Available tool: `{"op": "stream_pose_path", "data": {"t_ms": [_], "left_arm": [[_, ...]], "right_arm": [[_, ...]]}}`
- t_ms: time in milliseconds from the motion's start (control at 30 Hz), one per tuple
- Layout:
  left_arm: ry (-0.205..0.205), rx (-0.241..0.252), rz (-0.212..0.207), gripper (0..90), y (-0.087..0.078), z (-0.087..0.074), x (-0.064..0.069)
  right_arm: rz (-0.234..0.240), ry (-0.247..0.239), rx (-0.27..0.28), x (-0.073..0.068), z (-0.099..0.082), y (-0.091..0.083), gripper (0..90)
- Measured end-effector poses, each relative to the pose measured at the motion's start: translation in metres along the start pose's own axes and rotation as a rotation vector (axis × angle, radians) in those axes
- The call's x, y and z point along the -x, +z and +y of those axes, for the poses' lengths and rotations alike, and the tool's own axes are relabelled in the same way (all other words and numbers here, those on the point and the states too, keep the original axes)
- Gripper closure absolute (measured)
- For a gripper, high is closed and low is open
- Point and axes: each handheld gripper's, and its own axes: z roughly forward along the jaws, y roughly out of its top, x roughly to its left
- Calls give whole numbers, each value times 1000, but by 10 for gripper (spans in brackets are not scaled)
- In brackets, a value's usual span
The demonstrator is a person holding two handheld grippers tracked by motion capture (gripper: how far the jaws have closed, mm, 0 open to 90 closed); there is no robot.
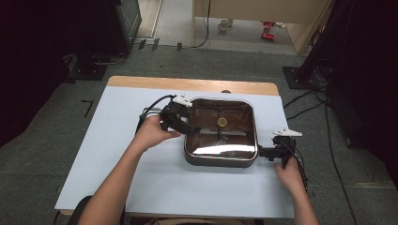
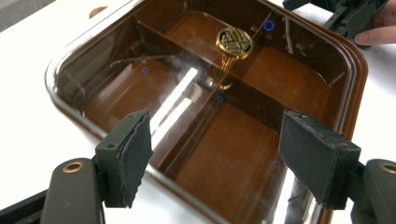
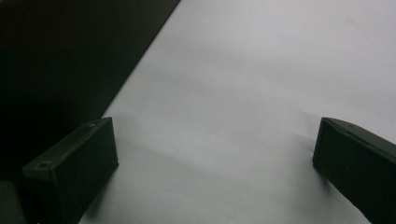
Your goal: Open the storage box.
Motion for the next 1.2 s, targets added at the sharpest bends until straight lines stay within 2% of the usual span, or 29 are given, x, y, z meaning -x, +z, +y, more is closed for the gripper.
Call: {"op": "stream_pose_path", "data": {"t_ms": [33,133,300,367,600,833,1100,1167,1200], "left_arm": [[5,14,0,262,5,2,1],[24,6,13,263,15,5,3],[48,4,11,267,29,11,8],[61,9,17,297,36,14,10],[75,10,-11,317,62,24,15],[100,-19,-9,333,89,30,19],[109,1,-6,383,100,31,21],[108,7,-6,428,100,31,21],[121,16,1,448,101,31,21]], "right_arm": [[0,0,0,0,0,0,0],[-1,1,0,0,0,0,0],[0,1,0,0,0,0,0],[0,1,0,0,0,0,0],[0,2,-1,0,0,0,0],[0,1,0,0,0,0,0],[0,3,0,0,0,0,0],[0,2,0,0,0,0,0],[0,2,0,0,0,0,0]]}}
